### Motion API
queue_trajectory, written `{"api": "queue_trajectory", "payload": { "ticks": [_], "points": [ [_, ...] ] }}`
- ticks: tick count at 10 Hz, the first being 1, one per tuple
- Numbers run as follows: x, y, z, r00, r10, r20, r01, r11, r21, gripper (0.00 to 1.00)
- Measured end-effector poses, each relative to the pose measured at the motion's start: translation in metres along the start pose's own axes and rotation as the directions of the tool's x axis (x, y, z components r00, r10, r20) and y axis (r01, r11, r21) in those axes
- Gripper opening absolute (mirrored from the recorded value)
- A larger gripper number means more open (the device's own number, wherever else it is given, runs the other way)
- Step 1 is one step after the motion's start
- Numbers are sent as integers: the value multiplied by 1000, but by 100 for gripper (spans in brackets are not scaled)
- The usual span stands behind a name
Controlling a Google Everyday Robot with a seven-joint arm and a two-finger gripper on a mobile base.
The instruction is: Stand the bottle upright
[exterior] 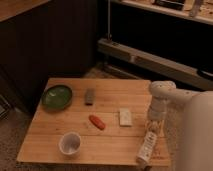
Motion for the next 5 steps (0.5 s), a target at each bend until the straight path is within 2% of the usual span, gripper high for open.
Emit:
{"api": "queue_trajectory", "payload": {
  "ticks": [2, 3, 5],
  "points": [
    [1, -1, 0, 1000, -11, -6, 11, 1000, -3, 5],
    [2, 2, -1, 1000, -20, -3, 20, 1000, -2, 0],
    [5, 4, -1, 999, -42, 18, 42, 999, 8, 0]
  ]
}}
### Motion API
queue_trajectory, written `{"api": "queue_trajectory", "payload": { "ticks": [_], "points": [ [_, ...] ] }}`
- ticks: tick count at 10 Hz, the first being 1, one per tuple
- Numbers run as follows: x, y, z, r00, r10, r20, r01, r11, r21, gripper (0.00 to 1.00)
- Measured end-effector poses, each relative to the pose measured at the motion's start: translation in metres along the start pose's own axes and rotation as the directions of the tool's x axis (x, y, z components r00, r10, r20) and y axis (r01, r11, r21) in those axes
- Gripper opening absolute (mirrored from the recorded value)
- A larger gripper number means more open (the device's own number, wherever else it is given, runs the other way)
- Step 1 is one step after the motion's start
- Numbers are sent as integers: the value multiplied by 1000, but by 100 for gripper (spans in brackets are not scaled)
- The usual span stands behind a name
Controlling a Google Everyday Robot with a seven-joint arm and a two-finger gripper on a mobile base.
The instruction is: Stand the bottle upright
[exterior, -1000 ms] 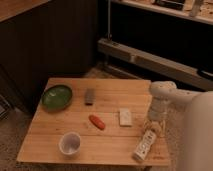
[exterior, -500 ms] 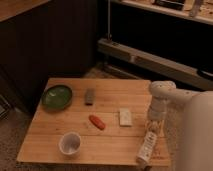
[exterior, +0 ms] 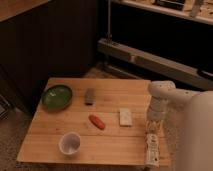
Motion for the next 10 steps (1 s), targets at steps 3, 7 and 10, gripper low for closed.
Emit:
{"api": "queue_trajectory", "payload": {
  "ticks": [3, 7, 10],
  "points": [
    [8, 9, -3, 997, -66, 35, 66, 998, 3, 0],
    [21, 31, -37, 984, -158, 79, 161, 987, -23, 0],
    [35, 53, -70, 969, -212, 124, 220, 974, -56, 0]
  ]
}}
